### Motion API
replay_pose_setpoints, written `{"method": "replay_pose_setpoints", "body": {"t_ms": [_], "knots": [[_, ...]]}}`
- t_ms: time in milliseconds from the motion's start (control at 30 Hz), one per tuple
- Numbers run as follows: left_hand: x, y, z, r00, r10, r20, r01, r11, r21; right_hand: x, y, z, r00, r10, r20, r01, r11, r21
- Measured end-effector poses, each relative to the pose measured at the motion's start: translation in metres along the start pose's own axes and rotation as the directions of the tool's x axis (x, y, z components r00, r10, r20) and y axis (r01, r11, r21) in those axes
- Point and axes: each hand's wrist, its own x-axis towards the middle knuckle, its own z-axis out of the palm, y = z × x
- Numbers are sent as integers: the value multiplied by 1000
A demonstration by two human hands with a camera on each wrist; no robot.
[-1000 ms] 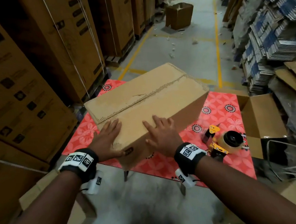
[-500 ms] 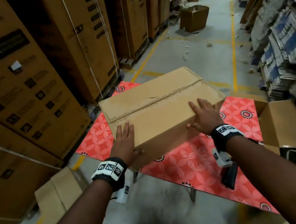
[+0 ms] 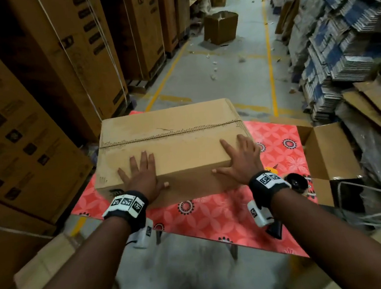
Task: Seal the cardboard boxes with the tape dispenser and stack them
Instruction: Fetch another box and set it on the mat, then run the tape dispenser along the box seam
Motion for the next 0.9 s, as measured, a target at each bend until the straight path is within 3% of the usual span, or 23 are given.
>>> {"method": "replay_pose_setpoints", "body": {"t_ms": [100,267,500,633,733,900], "knots": [[5,5,4,997,14,-71,-15,1000,-10,2,23,2,995,35,91,-35,999,3],[17,-10,6,984,67,-166,-65,998,16,-12,4,5,989,122,83,-132,983,128],[50,-33,-18,981,174,-88,-170,984,50,-55,-29,7,974,225,-10,-223,970,103],[48,6,-15,983,183,-1,-183,982,48,-54,-22,3,976,217,0,-215,969,118],[42,48,-9,968,250,3,-250,968,20,-48,-5,-2,979,200,-25,-194,968,161],[40,85,-5,965,262,6,-262,965,7,-46,32,-5,978,206,-30,-190,941,281]]}}
